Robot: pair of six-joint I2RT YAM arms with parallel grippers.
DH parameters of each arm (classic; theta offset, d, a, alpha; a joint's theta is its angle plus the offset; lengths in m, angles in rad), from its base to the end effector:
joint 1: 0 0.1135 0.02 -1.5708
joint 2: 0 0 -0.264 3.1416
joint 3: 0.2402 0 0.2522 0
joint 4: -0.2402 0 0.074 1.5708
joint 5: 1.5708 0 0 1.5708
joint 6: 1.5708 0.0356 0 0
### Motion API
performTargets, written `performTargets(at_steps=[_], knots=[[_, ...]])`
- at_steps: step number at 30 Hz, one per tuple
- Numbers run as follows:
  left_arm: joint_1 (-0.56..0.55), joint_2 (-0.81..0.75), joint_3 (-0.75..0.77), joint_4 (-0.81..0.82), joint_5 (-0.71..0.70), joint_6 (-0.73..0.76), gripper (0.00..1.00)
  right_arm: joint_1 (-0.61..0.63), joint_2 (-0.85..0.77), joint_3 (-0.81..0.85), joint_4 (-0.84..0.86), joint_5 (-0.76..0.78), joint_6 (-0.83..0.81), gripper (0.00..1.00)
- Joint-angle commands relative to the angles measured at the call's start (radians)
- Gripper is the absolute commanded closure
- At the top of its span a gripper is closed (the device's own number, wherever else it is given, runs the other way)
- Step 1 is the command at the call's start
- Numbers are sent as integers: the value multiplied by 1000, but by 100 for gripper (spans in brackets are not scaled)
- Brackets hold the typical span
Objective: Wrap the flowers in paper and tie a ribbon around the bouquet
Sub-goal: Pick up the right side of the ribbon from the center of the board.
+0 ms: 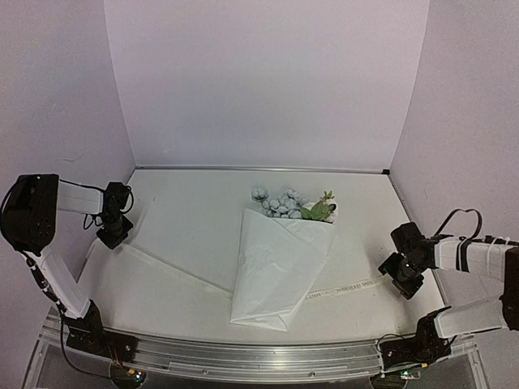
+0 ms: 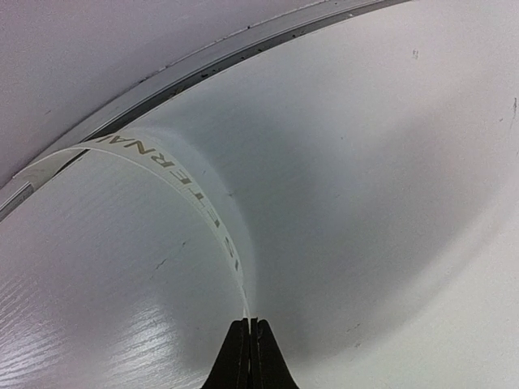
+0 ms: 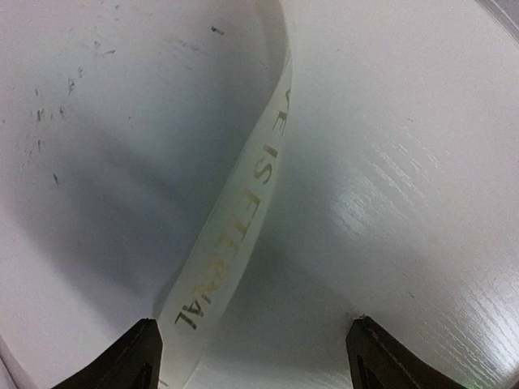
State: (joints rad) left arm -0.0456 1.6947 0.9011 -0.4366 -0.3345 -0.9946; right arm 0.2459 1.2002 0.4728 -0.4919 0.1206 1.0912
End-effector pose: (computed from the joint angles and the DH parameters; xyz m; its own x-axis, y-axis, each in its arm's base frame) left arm 0.3034 -0.0021 0.1415 -0.4573 -0.7720 -0.4415 -0.8258 0.5529 -0.1115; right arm 0.1804 0.0409 0.1389 -0.5989 0.7577 -0.2591 0.7149 0.6517 0.2533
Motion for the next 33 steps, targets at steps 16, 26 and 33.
performTargets(at_steps=[16,26,33], knots=[[13,6,123,50,25,57,100,-134,162,-43,235,9,29,81],[13,24,180,149,71,104,100,-200,199,70,233,-61,-38,100],[11,53,224,252,184,121,100,-262,218,155,213,-89,-76,100]])
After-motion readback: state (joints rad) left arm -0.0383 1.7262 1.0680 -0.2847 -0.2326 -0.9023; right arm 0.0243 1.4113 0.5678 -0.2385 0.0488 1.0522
